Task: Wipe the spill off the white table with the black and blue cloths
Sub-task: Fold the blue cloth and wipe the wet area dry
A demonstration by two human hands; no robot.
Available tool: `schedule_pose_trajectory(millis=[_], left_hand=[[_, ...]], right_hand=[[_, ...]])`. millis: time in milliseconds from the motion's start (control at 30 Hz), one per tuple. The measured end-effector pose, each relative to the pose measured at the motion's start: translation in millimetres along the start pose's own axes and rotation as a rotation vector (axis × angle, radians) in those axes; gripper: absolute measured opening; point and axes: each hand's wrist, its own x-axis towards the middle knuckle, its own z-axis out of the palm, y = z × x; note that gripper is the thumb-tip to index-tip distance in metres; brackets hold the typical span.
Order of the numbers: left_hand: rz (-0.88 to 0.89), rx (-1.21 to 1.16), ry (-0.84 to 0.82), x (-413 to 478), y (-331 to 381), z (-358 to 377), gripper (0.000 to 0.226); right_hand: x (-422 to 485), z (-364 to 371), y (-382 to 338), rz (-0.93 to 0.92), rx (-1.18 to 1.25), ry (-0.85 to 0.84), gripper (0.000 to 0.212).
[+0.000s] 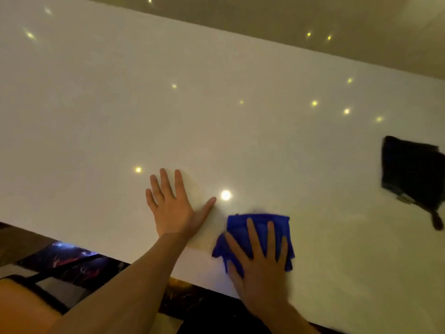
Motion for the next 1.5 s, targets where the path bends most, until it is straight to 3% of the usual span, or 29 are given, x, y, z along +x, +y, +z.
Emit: schedule_pose_trajectory(millis=[100, 167, 233, 300, 400, 467, 567, 700, 833, 967, 1067, 1133, 1267, 1400, 1500], left_hand=[[0.003, 0.014, -0.03, -3.7, -0.4, -3.3, 0.116], [0.009, 0.018, -0.031, -4.6, 1.8, -4.7, 0.115], [0.01, 0.039, -0.025, -4.2, 1.8, -2.8, 0.114], [0.012, 0.061, -0.024, -5.3, -1.5, -0.9, 0.113], [0.027, 0.068, -0.011, -5.6, -4.2, 0.8, 0.114], [0.027, 0.068, -0.028, -6.1, -4.4, -2.2, 0.113], [0.048, 0.054, -0.057, -9.6, -1.3, -9.0, 0.112], [0.027, 0.078, -0.074, -9.5, 0.8, -11.2, 0.113], [0.029, 0.079, -0.06, -5.2, -1.4, -4.4, 0.112], [0.044, 0.082, -0.02, -3.4, -7.9, 3.1, 0.11], [0.045, 0.076, 0.025, 0.4, -11.1, 9.9, 0.109], [0.046, 0.068, 0.029, 1.2, -10.0, 10.3, 0.11], [0.047, 0.091, -0.058, -3.2, -5.2, -0.2, 0.113], [0.011, 0.069, -0.167, -6.4, 7.9, -16.5, 0.112], [0.212, -0.01, -0.136, -41.6, 36.7, -17.7, 0.089]], right_hand=[[-46.6, 7.5, -1.0, -0.108, -0.023, -0.2, 0.079], [-11.9, -3.2, 10.6, -0.121, -0.007, -0.146, 0.071], [53.5, -16.8, 33.3, 0.011, 0.023, 0.016, 0.064], [122.0, -36.9, 60.7, 0.189, 0.043, 0.006, 0.064], [169.9, -53.6, 81.5, 0.316, 0.053, 0.003, 0.062], [142.0, -47.3, 63.2, 0.332, 0.07, 0.051, 0.06], [22.1, -10.2, 10.2, 0.292, 0.098, 0.066, 0.063], [-75.9, 11.8, -11.6, 0.301, 0.074, -0.04, 0.072], [13.3, -11.4, 19.7, 0.285, 0.102, 0.112, 0.059], [184.1, -53.2, 77.0, 0.378, 0.127, 0.07, 0.061], [247.0, -70.4, 96.9, 0.433, 0.114, 0.016, 0.063], [230.6, -60.6, 87.0, 0.404, 0.066, 0.056, 0.061], [95.5, -14.3, 23.3, 0.263, 0.076, 0.11, 0.061], [0.6, 4.6, -6.8, 0.206, 0.076, -0.054, 0.064], [-5.1, -14.2, -0.9, 0.206, 0.168, -0.125, 0.073]])
